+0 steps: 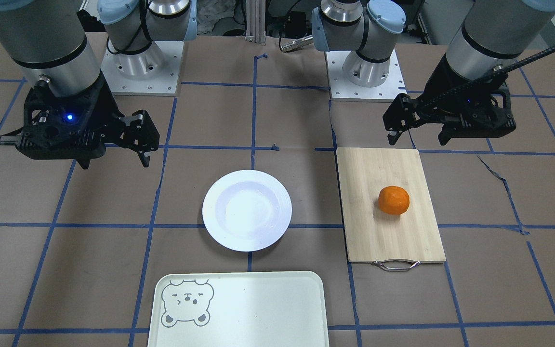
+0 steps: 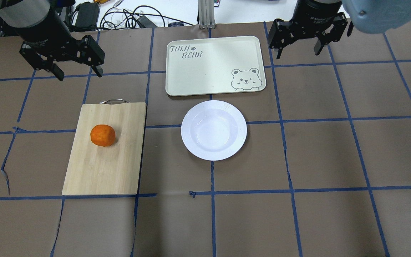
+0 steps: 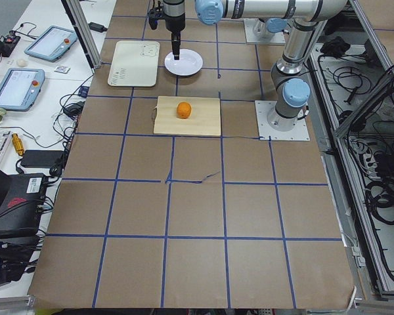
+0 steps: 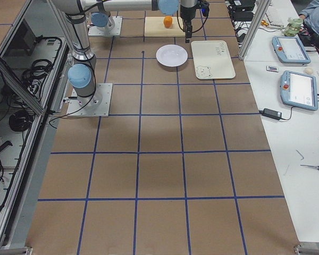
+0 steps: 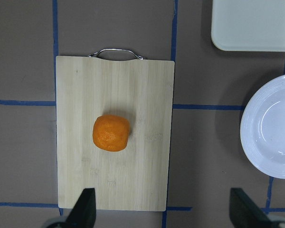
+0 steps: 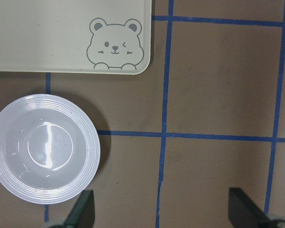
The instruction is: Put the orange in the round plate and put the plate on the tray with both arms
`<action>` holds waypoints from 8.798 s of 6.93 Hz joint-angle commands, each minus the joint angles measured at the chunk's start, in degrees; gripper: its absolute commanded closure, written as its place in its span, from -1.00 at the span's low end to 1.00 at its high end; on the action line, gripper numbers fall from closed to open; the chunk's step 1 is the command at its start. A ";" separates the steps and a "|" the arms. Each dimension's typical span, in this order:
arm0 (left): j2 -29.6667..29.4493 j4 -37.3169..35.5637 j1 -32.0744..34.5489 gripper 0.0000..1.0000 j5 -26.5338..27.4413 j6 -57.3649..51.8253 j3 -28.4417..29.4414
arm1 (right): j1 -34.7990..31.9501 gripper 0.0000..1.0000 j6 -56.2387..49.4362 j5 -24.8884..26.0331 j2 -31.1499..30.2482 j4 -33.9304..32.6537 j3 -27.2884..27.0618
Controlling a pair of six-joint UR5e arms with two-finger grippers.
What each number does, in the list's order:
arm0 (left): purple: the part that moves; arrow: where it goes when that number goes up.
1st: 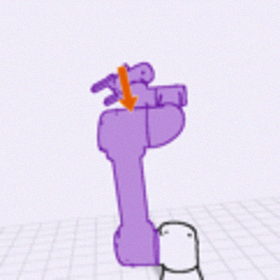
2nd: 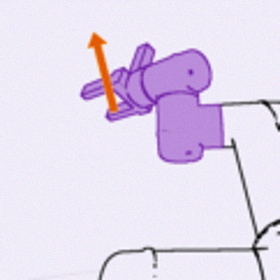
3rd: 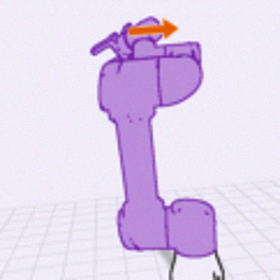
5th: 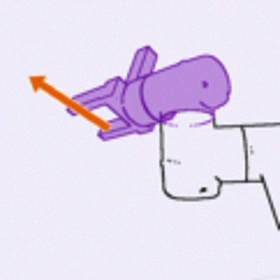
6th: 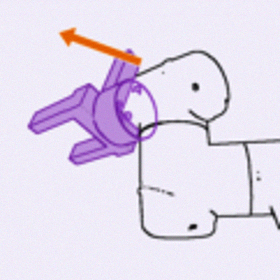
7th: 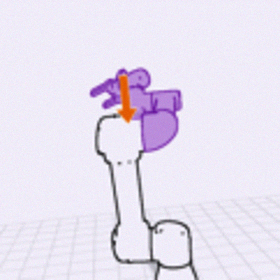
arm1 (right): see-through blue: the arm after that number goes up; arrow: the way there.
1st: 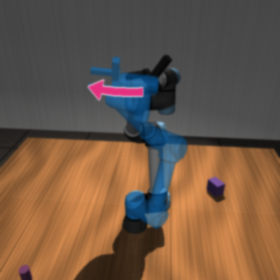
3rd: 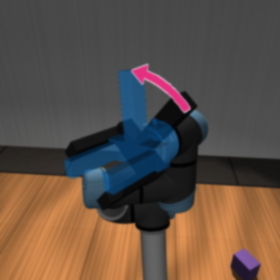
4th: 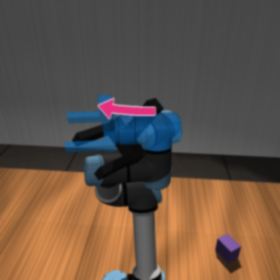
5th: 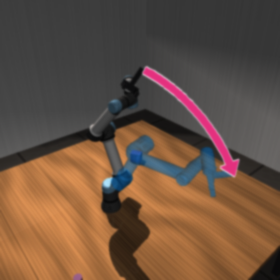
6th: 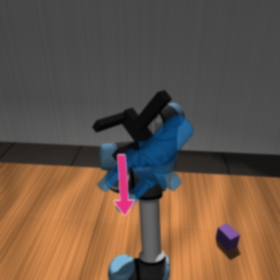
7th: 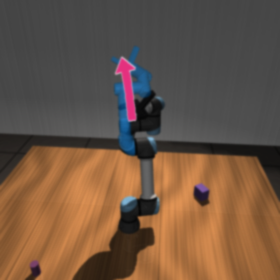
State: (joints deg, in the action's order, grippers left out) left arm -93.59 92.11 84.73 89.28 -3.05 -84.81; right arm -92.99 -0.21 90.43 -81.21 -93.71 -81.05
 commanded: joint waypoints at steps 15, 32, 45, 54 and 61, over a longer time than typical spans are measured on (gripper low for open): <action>-0.27 -0.53 0.09 -1.00 -0.51 -0.11 -0.09 | 0.26 -1.00 -0.06 0.09 0.00 -2.36 -0.43; -16.26 -23.29 -6.06 -1.00 3.62 -5.83 -21.53 | 0.26 -1.00 0.03 0.09 0.00 -2.01 -1.31; -22.14 -30.87 13.76 1.00 -10.94 33.20 -6.42 | 0.35 -1.00 -0.14 0.18 0.00 -1.57 -1.31; -23.39 -34.72 24.43 -1.00 -12.99 45.59 -9.06 | 0.53 -1.00 -0.05 -0.60 -0.35 -4.89 -3.68; -12.78 -22.00 8.26 -1.00 8.19 13.77 -4.85 | 2.29 -1.00 6.42 -19.57 8.14 -35.82 -26.87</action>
State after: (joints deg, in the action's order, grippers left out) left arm -109.01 67.60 93.79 95.28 12.85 -91.02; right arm -90.73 3.17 73.53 -76.36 -124.57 -104.71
